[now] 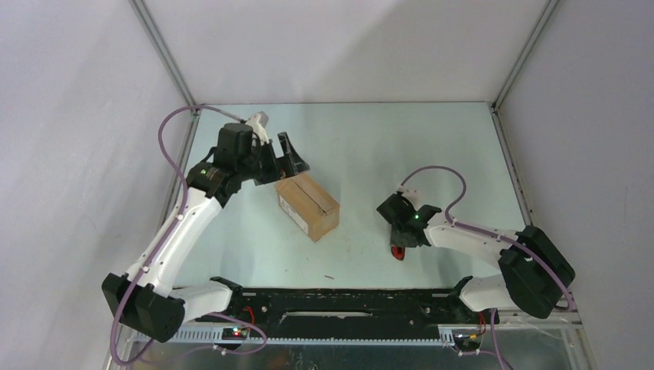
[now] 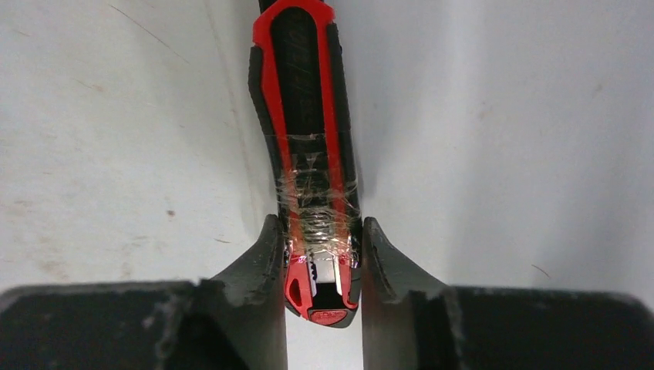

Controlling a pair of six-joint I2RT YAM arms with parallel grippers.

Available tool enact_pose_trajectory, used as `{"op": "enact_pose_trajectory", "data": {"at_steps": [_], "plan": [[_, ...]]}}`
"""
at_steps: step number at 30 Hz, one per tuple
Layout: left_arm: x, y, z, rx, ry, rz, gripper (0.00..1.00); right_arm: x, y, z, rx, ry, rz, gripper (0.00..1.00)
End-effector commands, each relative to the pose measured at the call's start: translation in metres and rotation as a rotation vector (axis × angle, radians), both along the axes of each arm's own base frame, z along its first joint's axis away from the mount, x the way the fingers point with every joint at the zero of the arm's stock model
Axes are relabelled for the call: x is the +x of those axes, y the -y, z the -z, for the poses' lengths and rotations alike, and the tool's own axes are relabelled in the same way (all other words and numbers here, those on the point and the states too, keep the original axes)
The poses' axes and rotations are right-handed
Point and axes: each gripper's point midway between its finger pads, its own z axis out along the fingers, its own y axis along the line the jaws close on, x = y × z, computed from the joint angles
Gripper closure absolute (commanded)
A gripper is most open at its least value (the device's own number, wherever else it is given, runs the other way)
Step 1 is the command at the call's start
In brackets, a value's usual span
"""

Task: Unpack the express box

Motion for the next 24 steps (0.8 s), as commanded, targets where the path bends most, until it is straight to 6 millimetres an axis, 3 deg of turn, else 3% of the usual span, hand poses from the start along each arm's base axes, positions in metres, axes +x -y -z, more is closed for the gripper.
{"op": "enact_pose_trajectory", "data": {"at_steps": [1,6,10,15,24], "plan": [[0.004,0.04,-0.047,-0.148,0.062,0.135,0.02,0.044,-0.027,-0.063,0.035,0.198,-0.146,1.0],[-0.004,0.075,-0.067,-0.264,0.05,0.287,0.09,0.052,-0.076,-0.15,0.251,0.396,-0.428,1.0],[-0.011,0.092,-0.069,-0.301,0.032,0.355,0.13,0.047,-0.094,-0.194,0.279,0.471,-0.563,1.0],[-0.02,0.112,-0.068,-0.313,0.017,0.414,0.15,0.044,-0.109,-0.218,0.278,0.489,-0.646,1.0],[-0.017,0.128,-0.038,-0.296,-0.052,0.419,0.19,0.034,-0.126,-0.24,0.271,0.525,-0.726,1.0]]}}
